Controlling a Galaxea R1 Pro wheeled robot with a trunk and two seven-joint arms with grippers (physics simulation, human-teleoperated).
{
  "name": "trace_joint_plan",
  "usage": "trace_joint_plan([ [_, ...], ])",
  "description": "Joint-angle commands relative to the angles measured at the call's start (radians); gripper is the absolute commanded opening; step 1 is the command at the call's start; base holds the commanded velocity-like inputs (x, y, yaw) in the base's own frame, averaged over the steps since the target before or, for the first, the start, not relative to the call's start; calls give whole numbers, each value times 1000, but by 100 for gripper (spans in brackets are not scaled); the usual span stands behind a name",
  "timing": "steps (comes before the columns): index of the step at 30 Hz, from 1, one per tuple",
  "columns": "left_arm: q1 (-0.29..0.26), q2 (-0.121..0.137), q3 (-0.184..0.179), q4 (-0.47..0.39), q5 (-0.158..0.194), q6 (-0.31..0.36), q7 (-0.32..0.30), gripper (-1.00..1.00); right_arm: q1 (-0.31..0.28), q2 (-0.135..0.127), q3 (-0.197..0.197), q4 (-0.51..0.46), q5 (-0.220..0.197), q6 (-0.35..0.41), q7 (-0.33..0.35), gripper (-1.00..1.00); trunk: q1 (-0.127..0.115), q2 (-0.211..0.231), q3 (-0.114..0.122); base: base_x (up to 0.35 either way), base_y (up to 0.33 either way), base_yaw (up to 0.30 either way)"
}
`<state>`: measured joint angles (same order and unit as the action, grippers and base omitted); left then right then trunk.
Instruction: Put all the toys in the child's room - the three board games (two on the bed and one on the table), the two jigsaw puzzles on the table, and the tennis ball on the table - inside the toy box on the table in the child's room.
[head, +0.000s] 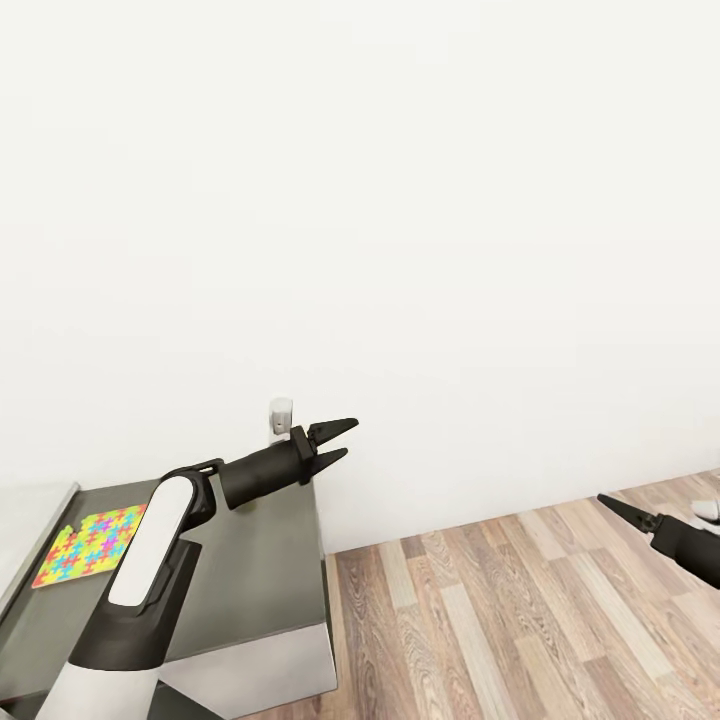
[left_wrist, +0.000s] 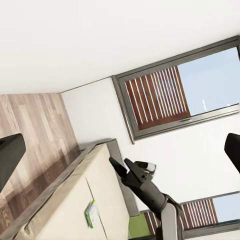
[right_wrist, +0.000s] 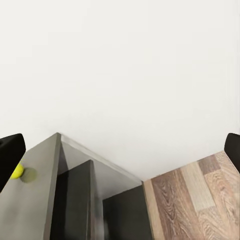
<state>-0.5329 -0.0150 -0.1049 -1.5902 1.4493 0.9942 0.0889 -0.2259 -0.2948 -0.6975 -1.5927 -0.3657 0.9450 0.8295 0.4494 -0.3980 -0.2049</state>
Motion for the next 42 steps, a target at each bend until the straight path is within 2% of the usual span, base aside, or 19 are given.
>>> trace_joint_plan([
  [1, -1, 0, 1, -1, 10, 3, 9, 100, 2, 1, -1, 1, 2, -6, 5, 100, 1, -2, -2, 0, 0, -20],
  [23, -1, 1, 2, -1, 9, 3, 9, 100, 19, 5, 15, -13, -1, -34, 13, 100, 1, -2, -2, 0, 0, -23],
  [42, -1, 7, 5, -1, 9, 3, 9, 100, 19, 3, 18, -15, -1, -34, 13, 100, 1, -2, 5, 0, 0, -247],
])
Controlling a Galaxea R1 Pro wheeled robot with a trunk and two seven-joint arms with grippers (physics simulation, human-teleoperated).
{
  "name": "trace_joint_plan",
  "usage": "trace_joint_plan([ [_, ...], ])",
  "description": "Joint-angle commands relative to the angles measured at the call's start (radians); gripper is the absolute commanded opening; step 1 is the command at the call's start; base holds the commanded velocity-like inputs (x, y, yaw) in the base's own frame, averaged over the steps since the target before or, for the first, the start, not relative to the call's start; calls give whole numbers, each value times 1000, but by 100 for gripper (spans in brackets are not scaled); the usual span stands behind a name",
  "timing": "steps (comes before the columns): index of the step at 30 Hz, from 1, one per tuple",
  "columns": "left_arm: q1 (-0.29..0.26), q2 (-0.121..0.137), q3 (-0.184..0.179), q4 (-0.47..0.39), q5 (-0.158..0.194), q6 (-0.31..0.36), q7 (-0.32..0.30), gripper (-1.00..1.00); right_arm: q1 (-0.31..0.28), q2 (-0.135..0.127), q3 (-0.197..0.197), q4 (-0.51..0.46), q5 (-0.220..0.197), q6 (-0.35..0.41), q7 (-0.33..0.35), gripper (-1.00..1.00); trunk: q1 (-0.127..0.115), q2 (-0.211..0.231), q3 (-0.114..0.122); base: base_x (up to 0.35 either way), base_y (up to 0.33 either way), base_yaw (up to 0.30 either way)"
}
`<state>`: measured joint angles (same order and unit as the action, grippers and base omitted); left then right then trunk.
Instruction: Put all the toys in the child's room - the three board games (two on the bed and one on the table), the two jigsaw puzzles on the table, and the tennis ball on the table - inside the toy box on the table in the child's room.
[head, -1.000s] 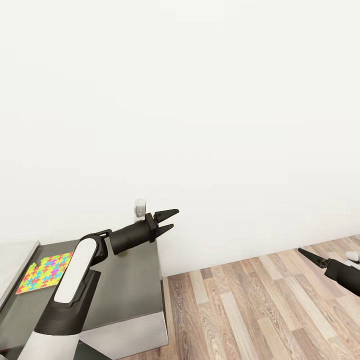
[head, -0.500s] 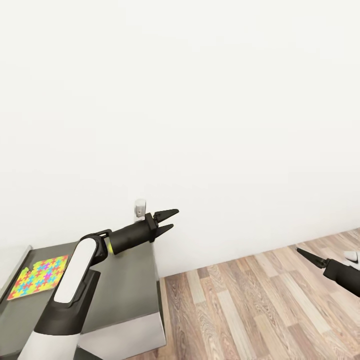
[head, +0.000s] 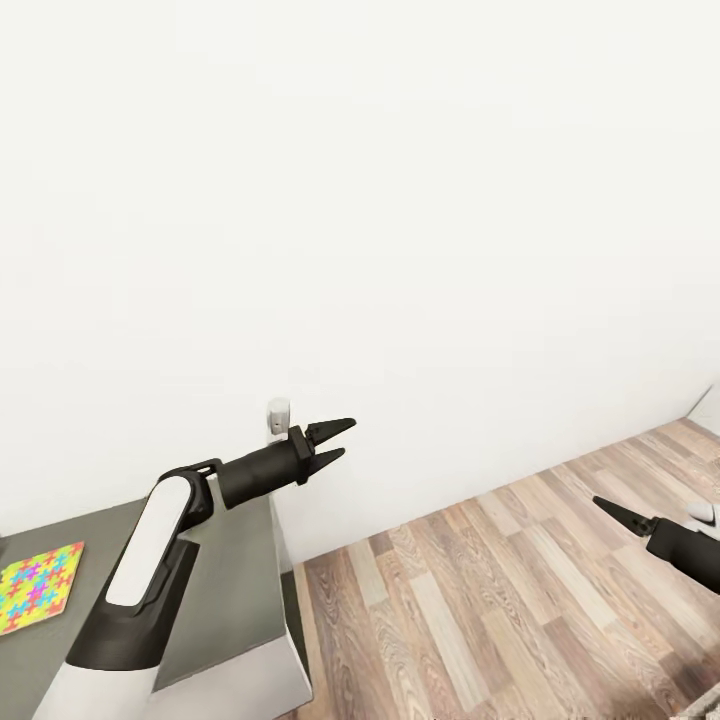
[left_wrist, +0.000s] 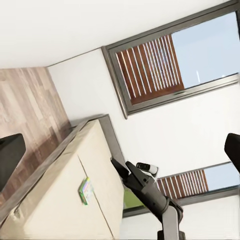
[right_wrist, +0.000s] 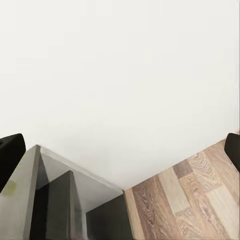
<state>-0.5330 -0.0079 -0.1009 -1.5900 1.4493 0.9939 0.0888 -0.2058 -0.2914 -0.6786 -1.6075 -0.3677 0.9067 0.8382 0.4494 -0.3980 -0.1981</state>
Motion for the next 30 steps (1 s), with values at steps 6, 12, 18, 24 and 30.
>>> trace_joint_plan([
  [6, -1, 0, 1, 0, 10, 3, 9, 100, -1, 0, -1, 0, 1, 4, 4, 100, 1, -2, 1, 0, 0, -281],
  [12, -1, 0, 2, 1, 10, 3, 9, 100, -1, 0, -1, 0, 1, 4, 4, 100, 1, -2, 4, 0, 0, -281],
  [18, -1, 1, 4, 1, 11, 3, 9, 100, -1, -1, -2, 0, 2, 4, 4, 100, 1, -2, 7, 0, 0, -281],
  [24, 3, 2, 7, 1, 12, 3, 9, 100, -1, -1, -2, 0, 2, 4, 4, 100, 1, -2, 10, 0, 0, -281],
  [30, 6, 3, 8, 1, 13, 3, 8, 100, -1, -1, -2, 0, 2, 4, 4, 100, 1, -2, 13, 0, 0, -281],
])
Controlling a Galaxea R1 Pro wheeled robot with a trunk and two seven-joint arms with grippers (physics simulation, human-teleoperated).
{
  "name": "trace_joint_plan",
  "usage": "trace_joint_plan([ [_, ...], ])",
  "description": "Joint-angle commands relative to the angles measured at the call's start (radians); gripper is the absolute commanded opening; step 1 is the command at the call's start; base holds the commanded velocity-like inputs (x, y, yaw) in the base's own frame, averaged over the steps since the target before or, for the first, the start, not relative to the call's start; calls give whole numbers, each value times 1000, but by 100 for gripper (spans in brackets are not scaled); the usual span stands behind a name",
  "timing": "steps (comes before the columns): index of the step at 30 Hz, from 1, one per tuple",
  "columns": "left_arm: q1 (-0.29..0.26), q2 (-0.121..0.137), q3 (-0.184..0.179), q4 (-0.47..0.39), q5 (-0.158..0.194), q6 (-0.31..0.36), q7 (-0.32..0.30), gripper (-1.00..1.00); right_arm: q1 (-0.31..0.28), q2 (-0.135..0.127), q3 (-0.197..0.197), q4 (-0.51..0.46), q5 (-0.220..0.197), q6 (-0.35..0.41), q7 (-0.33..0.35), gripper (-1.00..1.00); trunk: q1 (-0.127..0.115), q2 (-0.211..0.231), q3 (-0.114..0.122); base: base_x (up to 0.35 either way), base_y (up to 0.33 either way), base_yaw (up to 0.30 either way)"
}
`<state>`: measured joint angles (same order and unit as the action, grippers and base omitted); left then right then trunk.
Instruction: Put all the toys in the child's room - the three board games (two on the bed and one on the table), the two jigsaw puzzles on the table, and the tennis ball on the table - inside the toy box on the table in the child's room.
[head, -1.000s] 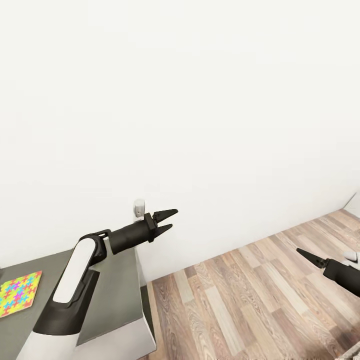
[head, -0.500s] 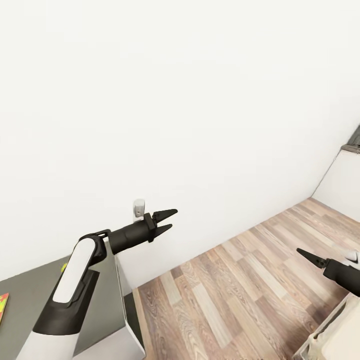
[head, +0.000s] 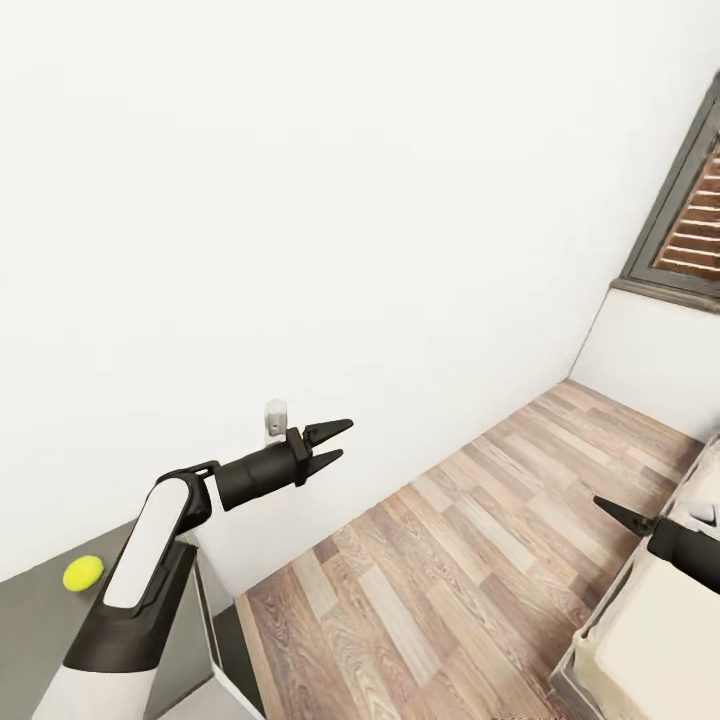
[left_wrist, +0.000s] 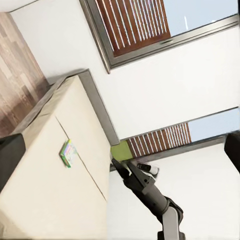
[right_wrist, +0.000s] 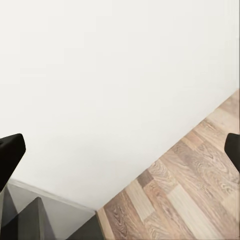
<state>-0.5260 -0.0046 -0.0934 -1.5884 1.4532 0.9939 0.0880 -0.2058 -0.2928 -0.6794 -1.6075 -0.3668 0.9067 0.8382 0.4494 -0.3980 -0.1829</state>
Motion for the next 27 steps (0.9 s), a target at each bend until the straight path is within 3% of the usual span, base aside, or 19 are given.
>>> trace_joint_plan([
  [1, 0, 0, 1, -1, 10, 3, 9, 100, -1, 0, -1, 0, 1, 4, 4, 100, 1, -2, -2, 0, 0, -281],
  [27, 3, 1, 3, -1, 10, 2, 10, 100, -1, 0, -1, 0, 0, 6, 4, 100, 1, -2, 12, 0, 0, -281],
])
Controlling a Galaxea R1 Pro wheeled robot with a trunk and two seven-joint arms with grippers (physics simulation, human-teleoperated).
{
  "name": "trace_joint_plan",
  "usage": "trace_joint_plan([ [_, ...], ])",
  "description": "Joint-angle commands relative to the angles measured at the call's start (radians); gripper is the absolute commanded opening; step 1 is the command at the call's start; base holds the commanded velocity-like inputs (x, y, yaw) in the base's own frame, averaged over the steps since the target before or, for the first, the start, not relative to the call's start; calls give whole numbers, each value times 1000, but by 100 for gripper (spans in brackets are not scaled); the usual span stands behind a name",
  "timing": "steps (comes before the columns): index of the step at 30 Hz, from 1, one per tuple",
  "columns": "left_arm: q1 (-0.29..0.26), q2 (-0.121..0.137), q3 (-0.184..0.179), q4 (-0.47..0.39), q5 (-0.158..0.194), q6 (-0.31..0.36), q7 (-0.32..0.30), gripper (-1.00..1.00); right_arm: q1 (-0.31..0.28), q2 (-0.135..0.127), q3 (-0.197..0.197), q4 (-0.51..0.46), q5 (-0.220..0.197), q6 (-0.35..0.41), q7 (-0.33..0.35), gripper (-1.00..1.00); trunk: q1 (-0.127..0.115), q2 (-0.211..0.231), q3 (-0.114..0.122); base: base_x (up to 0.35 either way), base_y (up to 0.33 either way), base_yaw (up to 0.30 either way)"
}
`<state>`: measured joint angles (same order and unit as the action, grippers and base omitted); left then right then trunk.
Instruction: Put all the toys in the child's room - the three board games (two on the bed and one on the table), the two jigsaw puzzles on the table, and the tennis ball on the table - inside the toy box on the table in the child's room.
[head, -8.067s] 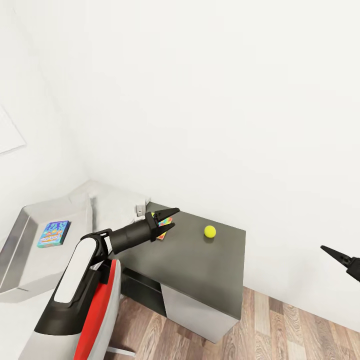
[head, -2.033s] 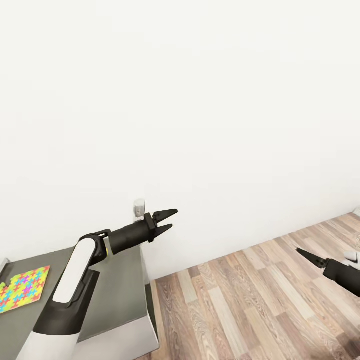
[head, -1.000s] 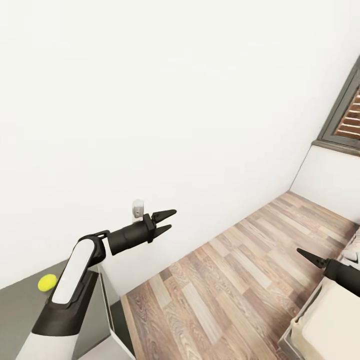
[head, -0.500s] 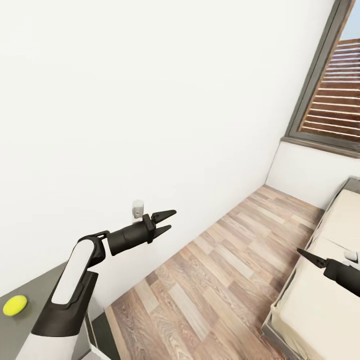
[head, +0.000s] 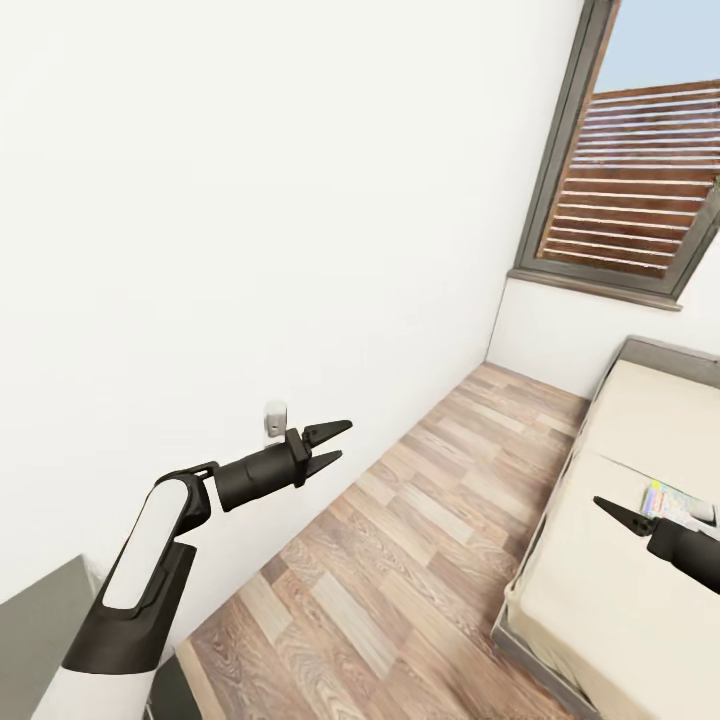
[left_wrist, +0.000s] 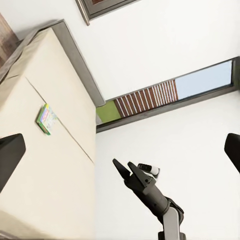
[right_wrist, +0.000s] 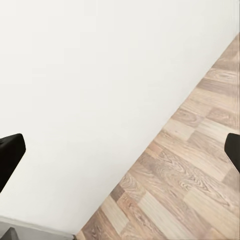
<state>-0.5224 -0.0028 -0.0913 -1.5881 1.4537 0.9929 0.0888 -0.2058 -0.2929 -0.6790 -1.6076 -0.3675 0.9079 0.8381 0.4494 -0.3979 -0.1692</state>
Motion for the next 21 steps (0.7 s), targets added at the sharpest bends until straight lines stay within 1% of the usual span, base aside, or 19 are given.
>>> trace_joint_plan([
  [1, -1, 0, 1, -1, 10, 3, 9, 100, -1, 0, -1, 0, 1, 4, 4, 100, 1, -2, -2, 0, 0, -281],
  [21, -1, 0, 1, -1, 9, 3, 9, 100, -1, 0, -1, 0, 2, 5, 4, 100, 1, -2, 9, 1, 0, -281],
])
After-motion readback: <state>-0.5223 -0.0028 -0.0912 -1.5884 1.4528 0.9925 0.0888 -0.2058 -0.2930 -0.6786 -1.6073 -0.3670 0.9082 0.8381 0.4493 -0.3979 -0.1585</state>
